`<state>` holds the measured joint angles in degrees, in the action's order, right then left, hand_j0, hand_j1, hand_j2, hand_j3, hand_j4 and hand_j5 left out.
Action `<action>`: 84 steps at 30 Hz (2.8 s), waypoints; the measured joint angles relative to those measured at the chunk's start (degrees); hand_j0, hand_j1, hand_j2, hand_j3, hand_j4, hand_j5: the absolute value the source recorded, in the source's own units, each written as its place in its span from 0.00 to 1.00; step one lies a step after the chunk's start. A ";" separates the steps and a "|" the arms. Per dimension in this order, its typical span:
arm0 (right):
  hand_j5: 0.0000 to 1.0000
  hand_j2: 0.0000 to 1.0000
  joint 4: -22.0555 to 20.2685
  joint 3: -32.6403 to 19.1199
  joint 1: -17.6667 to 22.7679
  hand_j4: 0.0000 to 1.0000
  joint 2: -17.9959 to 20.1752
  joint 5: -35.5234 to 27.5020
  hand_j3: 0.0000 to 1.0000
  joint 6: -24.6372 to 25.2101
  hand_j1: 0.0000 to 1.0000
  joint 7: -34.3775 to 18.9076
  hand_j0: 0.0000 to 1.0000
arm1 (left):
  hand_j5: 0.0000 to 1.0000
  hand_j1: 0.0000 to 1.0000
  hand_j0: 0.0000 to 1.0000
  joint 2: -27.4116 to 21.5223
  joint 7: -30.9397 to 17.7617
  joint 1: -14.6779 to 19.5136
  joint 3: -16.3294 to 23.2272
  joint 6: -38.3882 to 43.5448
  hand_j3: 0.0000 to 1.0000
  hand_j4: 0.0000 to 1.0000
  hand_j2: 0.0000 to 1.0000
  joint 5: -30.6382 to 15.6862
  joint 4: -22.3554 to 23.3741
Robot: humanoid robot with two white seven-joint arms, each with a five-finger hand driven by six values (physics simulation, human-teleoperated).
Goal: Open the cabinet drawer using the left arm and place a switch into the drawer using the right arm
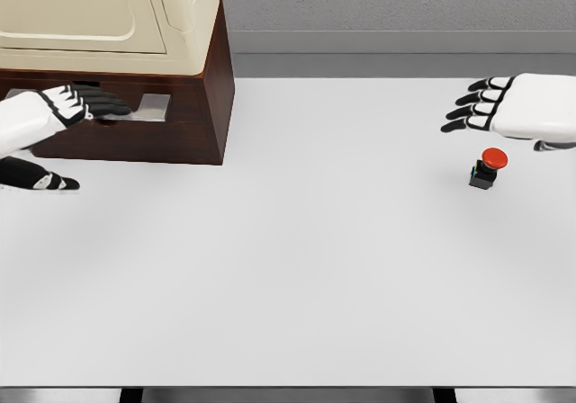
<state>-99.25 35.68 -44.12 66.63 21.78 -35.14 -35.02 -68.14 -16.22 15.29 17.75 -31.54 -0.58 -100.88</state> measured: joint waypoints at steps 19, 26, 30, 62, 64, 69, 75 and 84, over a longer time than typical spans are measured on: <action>1.00 1.00 0.03 0.13 -0.01 1.00 -0.08 -0.01 1.00 0.01 1.00 0.00 1.00 | 1.00 1.00 1.00 4.83 -8.86 5.35 0.32 19.78 1.00 1.00 1.00 0.70 -0.07; 1.00 1.00 0.01 0.12 0.00 1.00 -0.15 0.02 1.00 0.00 1.00 0.00 1.00 | 1.00 1.00 1.00 7.86 -12.14 7.38 1.92 22.87 1.00 1.00 1.00 4.75 -0.02; 1.00 1.00 0.01 0.12 0.00 1.00 -0.19 0.05 1.00 0.00 1.00 0.00 1.00 | 1.00 1.00 1.00 8.60 -14.38 8.61 2.06 24.33 1.00 1.00 1.00 5.65 0.00; 1.00 1.00 0.01 0.12 -0.09 1.00 -0.58 0.09 1.00 0.00 1.00 0.00 1.00 | 1.00 1.00 1.00 11.11 -17.27 11.43 5.50 28.88 1.00 1.00 1.00 8.77 1.55; 1.00 1.00 0.02 0.10 -0.18 1.00 -0.59 0.09 1.00 0.00 1.00 0.00 1.00 | 1.00 1.00 1.00 10.42 -17.40 11.16 5.64 27.75 1.00 1.00 1.00 8.97 1.48; 1.00 1.00 0.03 0.05 -0.18 1.00 -0.60 0.09 1.00 0.00 1.00 0.00 1.00 | 1.00 1.00 1.00 7.48 -18.47 10.81 6.17 23.70 1.00 1.00 1.00 8.11 0.83; 1.00 1.00 0.04 -0.03 -0.18 1.00 -0.61 0.09 1.00 0.00 1.00 0.00 1.00 | 1.00 1.00 1.00 4.02 -18.77 10.02 6.55 19.25 1.00 1.00 1.00 2.24 0.08; 1.00 1.00 0.42 -0.15 -0.18 1.00 -0.53 0.10 1.00 0.00 1.00 0.00 1.00 | 1.00 1.00 1.00 1.76 -18.73 8.53 6.85 16.22 1.00 1.00 1.00 1.03 0.07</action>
<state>-98.82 35.53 -44.30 66.10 21.88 -35.14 -35.02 -66.38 -34.94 23.82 24.60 -15.32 0.45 -100.80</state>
